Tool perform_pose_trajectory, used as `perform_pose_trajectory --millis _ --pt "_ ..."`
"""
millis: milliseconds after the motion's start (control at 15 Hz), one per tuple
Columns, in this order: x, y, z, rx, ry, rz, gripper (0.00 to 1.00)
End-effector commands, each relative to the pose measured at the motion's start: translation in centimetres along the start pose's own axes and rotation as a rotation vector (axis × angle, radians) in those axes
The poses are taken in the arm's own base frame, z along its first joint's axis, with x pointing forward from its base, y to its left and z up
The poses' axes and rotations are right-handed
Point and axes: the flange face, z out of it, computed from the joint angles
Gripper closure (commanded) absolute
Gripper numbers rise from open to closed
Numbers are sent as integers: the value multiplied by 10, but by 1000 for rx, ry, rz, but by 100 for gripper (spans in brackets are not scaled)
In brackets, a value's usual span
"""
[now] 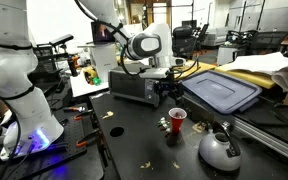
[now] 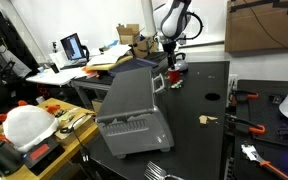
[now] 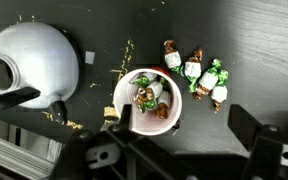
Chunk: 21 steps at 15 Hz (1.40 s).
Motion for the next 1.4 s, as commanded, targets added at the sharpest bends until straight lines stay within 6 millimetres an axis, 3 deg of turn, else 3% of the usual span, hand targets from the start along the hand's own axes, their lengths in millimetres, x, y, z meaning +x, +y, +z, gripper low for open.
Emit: perform_pose_trajectory --millis 0,133,200,400,600,867,1200,1267,1333 --pt "-12 -22 -30 61 -13 53 0" --pt "-17 -33 -31 109 -36 90 0" --pt "-27 -55 -45 134 -51 112 0" --pt "-38 -82 -46 209 -88 208 0" --pt "-37 -94 -49 243 -78 269 0" --pt "-26 -79 -41 248 -61 297 0" --pt "-14 -60 -9 242 -74 322 0" --pt "-8 -31 23 235 -75 322 0" --pt "-4 -20 39 229 -72 322 0"
